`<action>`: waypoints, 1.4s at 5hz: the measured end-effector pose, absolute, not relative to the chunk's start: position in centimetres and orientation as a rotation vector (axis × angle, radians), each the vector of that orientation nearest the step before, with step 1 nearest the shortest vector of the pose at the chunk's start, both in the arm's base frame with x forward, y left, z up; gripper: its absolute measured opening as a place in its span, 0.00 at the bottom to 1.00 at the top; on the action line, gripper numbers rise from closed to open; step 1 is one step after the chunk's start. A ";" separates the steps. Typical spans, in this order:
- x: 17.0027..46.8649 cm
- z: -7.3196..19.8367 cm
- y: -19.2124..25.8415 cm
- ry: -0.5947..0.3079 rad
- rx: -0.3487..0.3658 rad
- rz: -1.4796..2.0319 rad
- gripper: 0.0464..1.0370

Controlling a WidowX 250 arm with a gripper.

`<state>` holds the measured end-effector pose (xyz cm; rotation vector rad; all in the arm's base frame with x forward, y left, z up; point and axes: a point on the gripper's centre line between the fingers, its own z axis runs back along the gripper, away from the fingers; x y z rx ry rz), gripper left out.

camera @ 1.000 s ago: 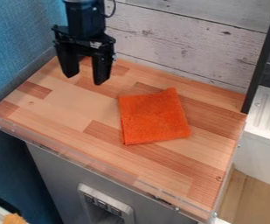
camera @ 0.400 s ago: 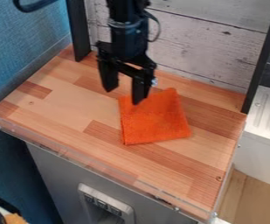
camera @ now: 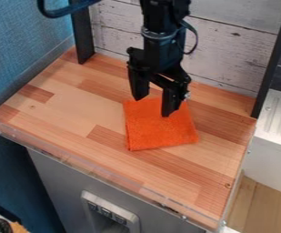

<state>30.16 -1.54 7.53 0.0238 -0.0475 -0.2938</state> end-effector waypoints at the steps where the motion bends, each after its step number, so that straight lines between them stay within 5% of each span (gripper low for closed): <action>1: 30.1 7.5 -1.8 -0.047 0.023 -0.322 0.96; 6: 31.6 8.0 -1.2 0.028 -0.035 -0.382 0.91; 7: 31.8 7.5 -1.2 0.034 -0.030 -0.377 0.63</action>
